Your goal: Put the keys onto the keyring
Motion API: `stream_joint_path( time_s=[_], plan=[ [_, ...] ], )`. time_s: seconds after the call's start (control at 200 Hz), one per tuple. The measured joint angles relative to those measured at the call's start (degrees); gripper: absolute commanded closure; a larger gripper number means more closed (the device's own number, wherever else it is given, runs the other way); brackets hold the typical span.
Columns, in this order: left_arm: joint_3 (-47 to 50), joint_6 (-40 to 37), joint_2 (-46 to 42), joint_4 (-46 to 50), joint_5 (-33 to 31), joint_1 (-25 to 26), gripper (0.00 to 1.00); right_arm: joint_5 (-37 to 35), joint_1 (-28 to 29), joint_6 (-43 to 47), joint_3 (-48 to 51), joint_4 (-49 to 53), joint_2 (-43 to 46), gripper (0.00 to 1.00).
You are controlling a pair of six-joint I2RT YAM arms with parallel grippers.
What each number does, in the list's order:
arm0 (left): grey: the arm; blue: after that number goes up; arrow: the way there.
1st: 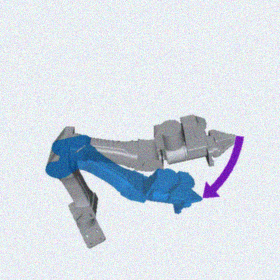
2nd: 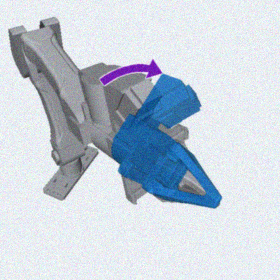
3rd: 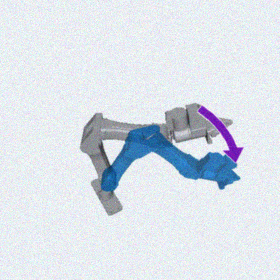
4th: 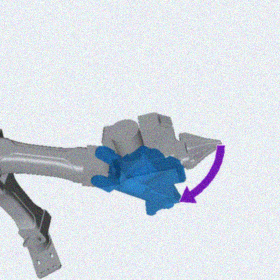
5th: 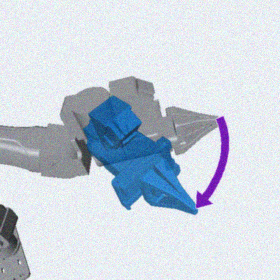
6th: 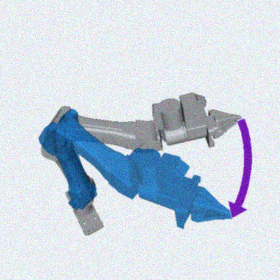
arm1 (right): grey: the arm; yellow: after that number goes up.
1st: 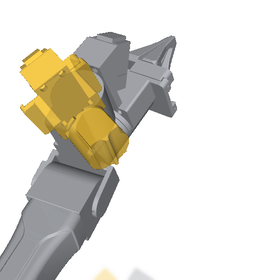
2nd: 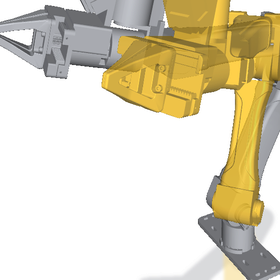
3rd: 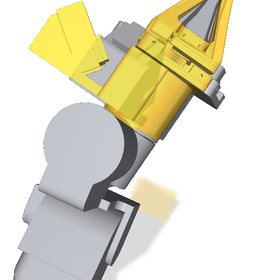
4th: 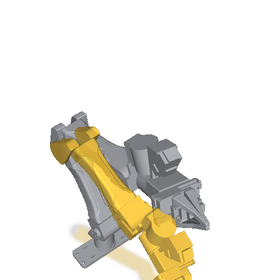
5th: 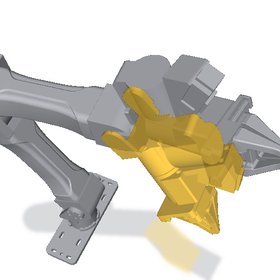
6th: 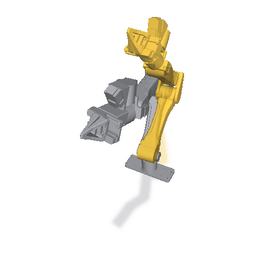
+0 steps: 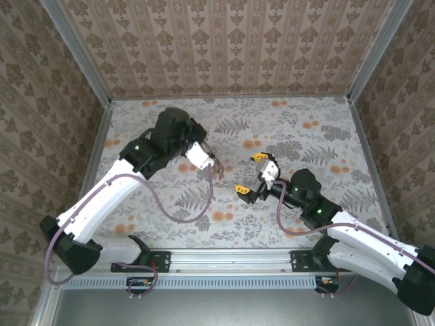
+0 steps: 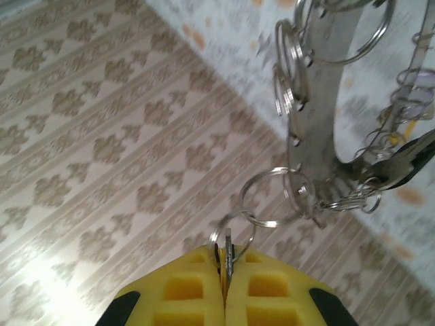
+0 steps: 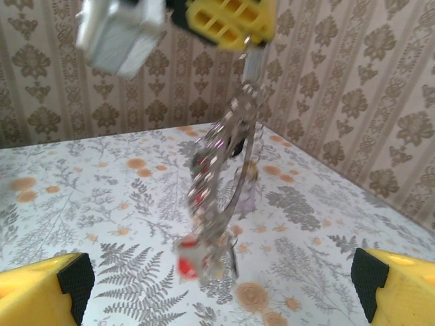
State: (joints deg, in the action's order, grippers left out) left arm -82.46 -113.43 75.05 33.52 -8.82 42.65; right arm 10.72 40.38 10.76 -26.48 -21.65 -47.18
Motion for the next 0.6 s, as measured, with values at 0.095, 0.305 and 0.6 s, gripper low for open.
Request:
stream_joint_path(
  time_s=[0.095,0.305,0.6],
  plan=[
    [-6.54,-2.47,4.26,-0.09,-3.13,-1.51,1.0,-0.83,-0.26,-0.02,0.63,-1.18,0.76,0.0],
    [-14.93,-4.74,11.72,1.68,-8.46,-4.33,1.0,-1.27,-0.66,0.15,1.6,-1.79,2.56,0.0],
    [-16.06,-0.92,14.36,8.96,-10.32,-1.62,1.0,-0.87,-1.09,3.06,1.6,2.19,6.62,0.0]
  ],
)
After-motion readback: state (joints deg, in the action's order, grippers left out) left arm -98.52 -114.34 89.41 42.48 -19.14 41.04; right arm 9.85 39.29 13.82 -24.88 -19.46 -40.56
